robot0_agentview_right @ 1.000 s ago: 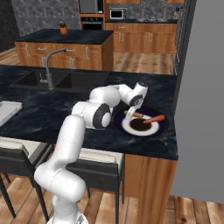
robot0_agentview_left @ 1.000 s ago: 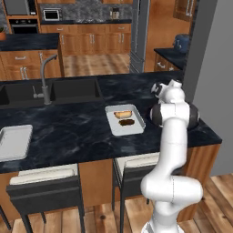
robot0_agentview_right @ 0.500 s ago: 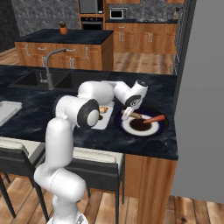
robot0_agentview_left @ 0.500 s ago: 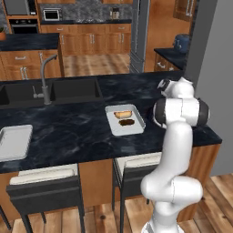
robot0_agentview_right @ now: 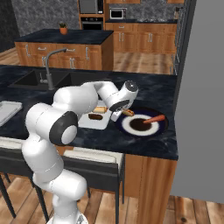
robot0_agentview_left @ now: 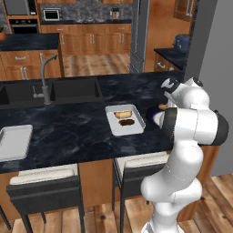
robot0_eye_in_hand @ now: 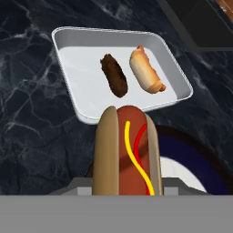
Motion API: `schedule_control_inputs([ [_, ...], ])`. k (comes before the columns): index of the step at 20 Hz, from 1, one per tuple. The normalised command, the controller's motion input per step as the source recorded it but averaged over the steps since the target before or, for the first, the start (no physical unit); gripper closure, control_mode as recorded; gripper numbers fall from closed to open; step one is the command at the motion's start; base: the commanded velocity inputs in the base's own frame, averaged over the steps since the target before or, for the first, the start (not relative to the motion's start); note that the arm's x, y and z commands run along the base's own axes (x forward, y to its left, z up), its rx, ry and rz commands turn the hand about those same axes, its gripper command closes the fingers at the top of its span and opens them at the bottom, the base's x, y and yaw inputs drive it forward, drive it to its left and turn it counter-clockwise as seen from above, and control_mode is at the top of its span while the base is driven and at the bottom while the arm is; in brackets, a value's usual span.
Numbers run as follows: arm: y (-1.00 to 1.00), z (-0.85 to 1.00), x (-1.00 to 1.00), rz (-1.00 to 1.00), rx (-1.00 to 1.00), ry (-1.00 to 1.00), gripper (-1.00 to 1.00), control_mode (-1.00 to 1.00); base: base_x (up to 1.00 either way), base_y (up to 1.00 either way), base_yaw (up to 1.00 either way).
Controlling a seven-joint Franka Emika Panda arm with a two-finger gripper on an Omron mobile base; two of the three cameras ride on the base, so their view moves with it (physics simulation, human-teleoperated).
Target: Place one cooked food and one vegetable from the large plate to each tupperware container.
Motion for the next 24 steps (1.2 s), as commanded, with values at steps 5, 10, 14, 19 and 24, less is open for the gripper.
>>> schedule_control_inputs([
  [5,0.22,0.60,-0.54,0.00,0.00,-0.09,1.00,-1.00,0.00,0.00,0.00],
  [10,0.13,0.58,-0.35,0.00,0.00,-0.11,1.00,-1.00,0.00,0.00,0.00],
  [14,0.04,0.24,-0.44,0.00,0.00,-0.12,1.00,1.00,-0.17,0.09,0.00],
  [19,0.00,0.00,0.00,0.00,0.00,0.00,1.00,1.00,-0.75,0.83,0.03],
  [24,0.00,0.00,0.00,0.00,0.00,0.00,1.00,1.00,-0.17,1.00,0.02],
])
